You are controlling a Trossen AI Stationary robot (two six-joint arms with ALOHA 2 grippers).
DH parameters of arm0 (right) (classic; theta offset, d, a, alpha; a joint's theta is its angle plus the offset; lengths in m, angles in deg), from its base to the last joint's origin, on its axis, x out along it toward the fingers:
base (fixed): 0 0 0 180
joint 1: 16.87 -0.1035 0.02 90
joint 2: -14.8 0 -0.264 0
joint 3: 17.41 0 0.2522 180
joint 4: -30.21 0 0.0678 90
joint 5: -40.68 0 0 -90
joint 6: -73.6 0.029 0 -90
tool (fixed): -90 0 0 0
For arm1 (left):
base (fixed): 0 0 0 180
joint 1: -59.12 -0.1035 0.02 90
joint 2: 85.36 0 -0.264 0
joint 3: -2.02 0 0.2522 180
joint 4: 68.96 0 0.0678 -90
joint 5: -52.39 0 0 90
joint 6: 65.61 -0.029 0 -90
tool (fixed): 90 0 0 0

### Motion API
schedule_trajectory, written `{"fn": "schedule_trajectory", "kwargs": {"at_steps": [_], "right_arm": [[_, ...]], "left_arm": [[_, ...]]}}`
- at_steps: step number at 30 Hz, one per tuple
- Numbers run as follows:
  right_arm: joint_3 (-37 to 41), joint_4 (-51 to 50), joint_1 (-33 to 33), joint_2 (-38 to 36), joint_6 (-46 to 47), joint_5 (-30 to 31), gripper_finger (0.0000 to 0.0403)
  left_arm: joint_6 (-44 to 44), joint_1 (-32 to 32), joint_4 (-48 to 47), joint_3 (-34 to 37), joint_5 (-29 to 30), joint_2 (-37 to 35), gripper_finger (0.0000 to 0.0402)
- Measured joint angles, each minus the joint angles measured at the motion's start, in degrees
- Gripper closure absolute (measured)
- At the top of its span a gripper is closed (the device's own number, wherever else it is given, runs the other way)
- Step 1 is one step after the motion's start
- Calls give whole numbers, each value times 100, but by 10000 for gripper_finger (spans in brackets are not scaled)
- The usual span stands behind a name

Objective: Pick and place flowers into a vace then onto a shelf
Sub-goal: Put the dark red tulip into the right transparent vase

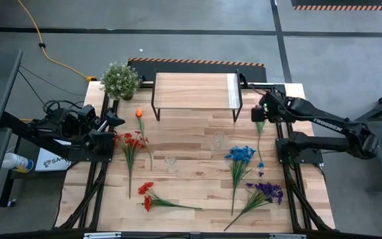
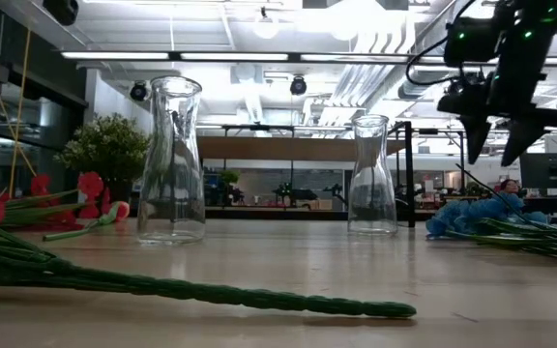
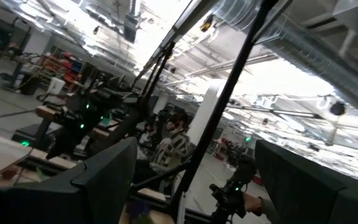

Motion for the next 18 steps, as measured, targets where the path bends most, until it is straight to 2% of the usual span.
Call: {"fn": "schedule_trajectory", "kwargs": {"at_steps": [8,18], "right_arm": [[0,364,682,868,-664,-409,155],[0,454,824,1756,-890,-344,155]], "left_arm": [[279,2,-210,0,4,0,43],[283,1,-275,0,7,0,43]]}}
